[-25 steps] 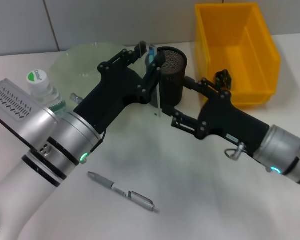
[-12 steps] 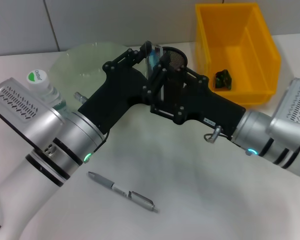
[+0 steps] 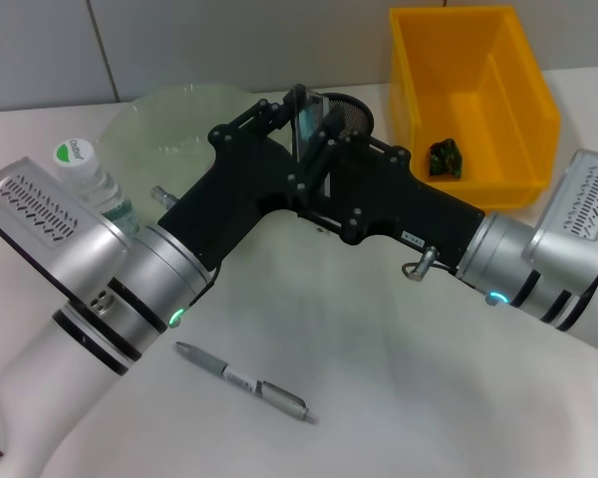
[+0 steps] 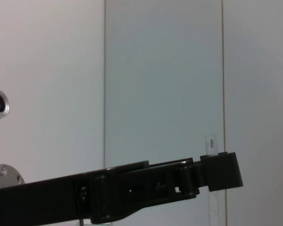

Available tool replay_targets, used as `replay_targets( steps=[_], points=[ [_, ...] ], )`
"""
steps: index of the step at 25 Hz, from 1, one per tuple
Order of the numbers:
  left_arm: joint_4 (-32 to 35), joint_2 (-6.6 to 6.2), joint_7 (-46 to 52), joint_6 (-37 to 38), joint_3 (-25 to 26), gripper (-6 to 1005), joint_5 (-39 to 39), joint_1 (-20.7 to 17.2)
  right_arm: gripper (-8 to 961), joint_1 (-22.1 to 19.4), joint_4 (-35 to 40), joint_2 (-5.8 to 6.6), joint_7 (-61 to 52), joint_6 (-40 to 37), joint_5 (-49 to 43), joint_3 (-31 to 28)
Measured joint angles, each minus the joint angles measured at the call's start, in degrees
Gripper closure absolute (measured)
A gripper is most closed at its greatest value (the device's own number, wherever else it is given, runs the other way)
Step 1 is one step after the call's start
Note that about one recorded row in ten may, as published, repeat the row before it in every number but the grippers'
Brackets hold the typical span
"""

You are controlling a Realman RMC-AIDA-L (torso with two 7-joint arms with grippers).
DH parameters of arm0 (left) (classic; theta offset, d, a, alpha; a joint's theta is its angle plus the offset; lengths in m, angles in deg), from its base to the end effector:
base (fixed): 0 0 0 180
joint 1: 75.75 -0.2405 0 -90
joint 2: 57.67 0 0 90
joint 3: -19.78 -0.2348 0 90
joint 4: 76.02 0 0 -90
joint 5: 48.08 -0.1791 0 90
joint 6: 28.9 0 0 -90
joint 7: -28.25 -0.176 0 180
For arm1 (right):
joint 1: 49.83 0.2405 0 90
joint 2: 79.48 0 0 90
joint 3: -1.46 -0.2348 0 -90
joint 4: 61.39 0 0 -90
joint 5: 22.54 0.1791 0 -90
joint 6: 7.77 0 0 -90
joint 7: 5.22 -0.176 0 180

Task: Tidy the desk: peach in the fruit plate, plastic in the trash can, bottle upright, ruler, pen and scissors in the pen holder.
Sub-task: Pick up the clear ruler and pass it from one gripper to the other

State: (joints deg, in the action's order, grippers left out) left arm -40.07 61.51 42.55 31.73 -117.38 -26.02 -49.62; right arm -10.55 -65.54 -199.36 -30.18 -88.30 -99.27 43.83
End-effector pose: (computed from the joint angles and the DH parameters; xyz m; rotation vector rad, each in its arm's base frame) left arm -0.1175 0.3099 -0.0773 -2.1345 -0.3052 -1.1637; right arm 0.1724 0.3237 -0.0642 -2.2870 0.2541 1.0197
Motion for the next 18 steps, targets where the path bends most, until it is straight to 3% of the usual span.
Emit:
replay_targets(
  steps=[7,10,18],
  points=[
    [0.0,0.0,0.0,0.1,-0.4,611,0.0,-0.2,277,0.0,-0.5,0.0,0.0,-0.3,-0.1,-1.8],
    [0.0,0.0,0.0,0.1,-0.4,611,0.0,-0.3,512,0.0,-0.5,0.0,0.0,-0.5,-0.4,-2.0],
    [-0.1,0.0,0.0,0.1,-0.4,611,0.0,-0.3,765,0.0,-0.5,-0.01,0.0,-1.8,-0.5,-1.6]
  ],
)
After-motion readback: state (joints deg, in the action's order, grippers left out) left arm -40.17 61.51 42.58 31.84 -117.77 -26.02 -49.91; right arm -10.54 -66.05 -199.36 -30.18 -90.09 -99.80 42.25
